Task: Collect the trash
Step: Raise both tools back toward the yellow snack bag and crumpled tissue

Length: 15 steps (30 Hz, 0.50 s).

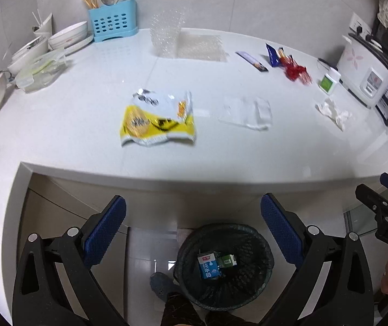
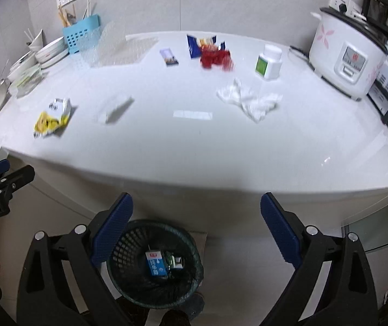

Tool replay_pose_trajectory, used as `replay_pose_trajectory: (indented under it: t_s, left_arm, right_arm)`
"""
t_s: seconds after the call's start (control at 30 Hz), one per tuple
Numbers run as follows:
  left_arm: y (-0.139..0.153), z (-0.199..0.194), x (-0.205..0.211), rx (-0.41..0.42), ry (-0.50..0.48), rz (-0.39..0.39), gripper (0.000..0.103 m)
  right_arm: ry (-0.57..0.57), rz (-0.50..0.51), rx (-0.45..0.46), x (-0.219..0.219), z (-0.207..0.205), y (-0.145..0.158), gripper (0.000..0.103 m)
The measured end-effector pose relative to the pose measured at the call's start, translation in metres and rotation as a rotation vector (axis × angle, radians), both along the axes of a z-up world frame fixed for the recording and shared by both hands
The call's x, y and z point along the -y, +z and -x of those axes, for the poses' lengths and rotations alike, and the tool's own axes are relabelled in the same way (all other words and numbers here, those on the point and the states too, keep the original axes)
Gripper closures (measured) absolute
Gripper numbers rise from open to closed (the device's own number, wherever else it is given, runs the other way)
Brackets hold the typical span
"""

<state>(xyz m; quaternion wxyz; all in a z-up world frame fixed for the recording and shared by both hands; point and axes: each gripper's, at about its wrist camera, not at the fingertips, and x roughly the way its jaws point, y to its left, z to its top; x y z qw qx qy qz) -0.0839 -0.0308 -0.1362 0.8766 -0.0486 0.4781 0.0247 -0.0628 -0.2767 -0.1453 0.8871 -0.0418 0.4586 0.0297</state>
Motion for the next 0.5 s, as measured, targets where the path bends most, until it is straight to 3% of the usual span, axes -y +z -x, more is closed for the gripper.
replay_pose_trajectory:
  t_s: [0.23,0.5]
  left_arm:
    - [0.017,-0.039,-0.030,-0.009,0.000,0.001,0.006]
    - [0.015,-0.085,-0.048,-0.046,-0.060,0.016,0.006]
  right_arm:
    - [-0.034,0.022,0.009,-0.013,-0.031,0.018,0.012]
    - [-0.115,0.027,-0.018,-0.017,-0.066,0.024,0.012]
